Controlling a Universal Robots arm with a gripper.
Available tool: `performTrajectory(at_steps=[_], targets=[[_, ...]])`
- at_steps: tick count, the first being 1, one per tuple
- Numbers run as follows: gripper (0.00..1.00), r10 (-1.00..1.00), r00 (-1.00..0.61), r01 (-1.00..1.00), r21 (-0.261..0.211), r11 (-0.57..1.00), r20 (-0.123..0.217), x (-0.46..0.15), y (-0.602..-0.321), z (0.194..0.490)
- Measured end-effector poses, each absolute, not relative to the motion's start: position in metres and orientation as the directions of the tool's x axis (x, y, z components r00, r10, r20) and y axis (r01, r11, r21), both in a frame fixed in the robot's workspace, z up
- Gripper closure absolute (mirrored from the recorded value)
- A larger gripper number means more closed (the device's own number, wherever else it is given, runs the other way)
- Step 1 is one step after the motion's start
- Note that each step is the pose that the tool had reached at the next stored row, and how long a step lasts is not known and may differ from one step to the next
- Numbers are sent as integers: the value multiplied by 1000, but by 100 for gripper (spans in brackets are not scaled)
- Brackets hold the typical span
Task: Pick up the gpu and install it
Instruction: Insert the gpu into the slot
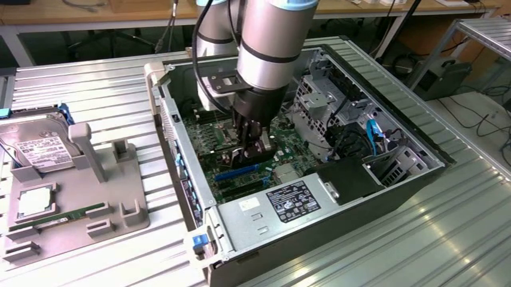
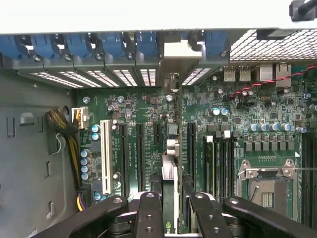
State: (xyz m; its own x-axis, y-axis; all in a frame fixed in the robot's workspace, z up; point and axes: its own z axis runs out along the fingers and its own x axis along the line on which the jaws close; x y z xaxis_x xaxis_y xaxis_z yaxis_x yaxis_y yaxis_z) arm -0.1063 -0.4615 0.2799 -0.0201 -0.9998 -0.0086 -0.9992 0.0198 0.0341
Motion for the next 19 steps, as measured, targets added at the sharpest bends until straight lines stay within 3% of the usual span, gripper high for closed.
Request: performTrajectory(at_steps=[19], targets=[[74, -1000, -12, -999, 35, 12, -27, -106, -461, 262]])
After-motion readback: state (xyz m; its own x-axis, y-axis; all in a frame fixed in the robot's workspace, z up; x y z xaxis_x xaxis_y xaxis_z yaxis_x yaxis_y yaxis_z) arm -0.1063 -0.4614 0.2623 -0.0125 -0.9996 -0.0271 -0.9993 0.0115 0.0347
